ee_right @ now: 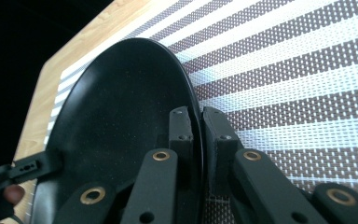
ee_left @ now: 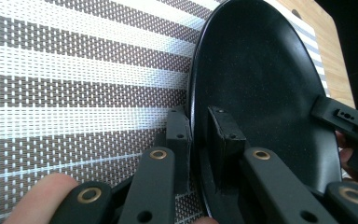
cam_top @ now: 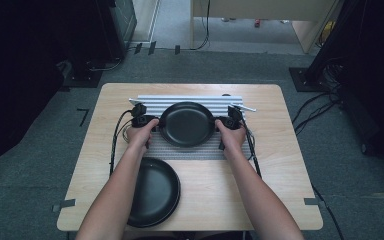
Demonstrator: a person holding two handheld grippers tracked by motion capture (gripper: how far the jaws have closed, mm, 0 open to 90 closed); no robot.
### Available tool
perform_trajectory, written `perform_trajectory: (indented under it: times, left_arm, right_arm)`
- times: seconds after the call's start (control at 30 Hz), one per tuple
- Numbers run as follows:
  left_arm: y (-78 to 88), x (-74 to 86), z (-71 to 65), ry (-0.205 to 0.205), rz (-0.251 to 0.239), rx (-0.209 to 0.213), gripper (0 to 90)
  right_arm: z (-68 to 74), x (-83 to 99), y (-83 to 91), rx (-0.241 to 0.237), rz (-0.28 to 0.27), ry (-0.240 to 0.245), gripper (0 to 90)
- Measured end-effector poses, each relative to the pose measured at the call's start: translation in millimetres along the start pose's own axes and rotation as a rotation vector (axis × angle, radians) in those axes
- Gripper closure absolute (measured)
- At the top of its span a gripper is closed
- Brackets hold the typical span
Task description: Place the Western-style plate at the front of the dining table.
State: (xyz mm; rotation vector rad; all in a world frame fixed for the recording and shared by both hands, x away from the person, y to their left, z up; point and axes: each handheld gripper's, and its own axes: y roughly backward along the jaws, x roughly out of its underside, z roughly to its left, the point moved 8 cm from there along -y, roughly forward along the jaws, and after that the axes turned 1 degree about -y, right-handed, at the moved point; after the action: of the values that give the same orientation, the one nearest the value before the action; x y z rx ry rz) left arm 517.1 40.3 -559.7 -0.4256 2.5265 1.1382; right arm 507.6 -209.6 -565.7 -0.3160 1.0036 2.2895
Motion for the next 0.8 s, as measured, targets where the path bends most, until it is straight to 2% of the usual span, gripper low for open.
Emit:
perform_trajectory:
  times: [0.13,0.17,0.2,0.3,0.33,0.47,0.5,0.53,0.6,0.63,0.67,0.7,0.73,0.8]
  left_arm:
    - [-0.4,-0.1,-0.9,-0.011,-0.009,0.007,78.5]
    - [-0.4,-0.1,-0.9,-0.011,-0.009,0.007,75.2]
    - [0.1,-1.9,-2.4,-0.004,-0.023,0.029,70.5]
    - [3.9,-5.0,-3.2,-0.004,-0.044,0.032,64.6]
    - [8.3,-7.2,-3.3,-0.004,-0.056,0.034,62.4]
    - [18.1,-9.2,-5.5,-0.024,-0.080,0.043,56.7]
    - [21.2,-9.4,-6.7,-0.033,-0.088,0.051,53.6]
    - [23.9,-9.7,-8.2,-0.046,-0.096,0.058,53.6]
    - [28.9,-10.1,-11.4,-0.092,-0.116,0.063,46.7]
    - [33.6,-9.5,-15.0,-0.155,-0.138,0.064,40.8]
    - [35.7,-9.0,-17.5,-0.180,-0.148,0.068,39.2]
    - [37.4,-8.3,-19.4,-0.196,-0.151,0.071,37.1]
    - [37.4,-8.3,-19.4,-0.196,-0.151,0.071,35.1]
    - [42.9,-6.6,-24.8,-0.223,-0.165,0.077,33.2]
  right_arm:
    - [-0.2,0.2,0.3,-0.012,0.003,0.009,82.9]
    - [-0.2,0.2,0.3,-0.012,0.003,0.009,82.9]
    - [0.8,0.1,0.7,-0.024,-0.001,0.009,78.6]
    - [2.2,-0.1,2.6,-0.026,-0.012,0.020,75.5]
    - [2.5,-1.6,5.8,-0.017,-0.034,0.038,72.0]
    - [-0.3,-5.3,12.7,-0.001,-0.069,0.058,69.0]
    - [-4.7,-8.5,17.5,0.033,-0.082,0.086,65.1]
    - [-4.7,-8.5,17.5,0.033,-0.082,0.086,65.1]
    - [-9.1,-12.2,22.3,0.076,-0.109,0.136,61.4]
    - [-10.7,-15.0,26.7,0.073,-0.152,0.163,58.3]
    - [-11.2,-15.4,28.6,0.066,-0.162,0.172,57.7]
    - [-11.4,-15.6,30.2,0.061,-0.170,0.188,55.5]
    - [-11.4,-15.6,30.2,0.061,-0.170,0.188,55.5]
    - [-11.1,-16.5,33.0,0.051,-0.197,0.243,51.3]
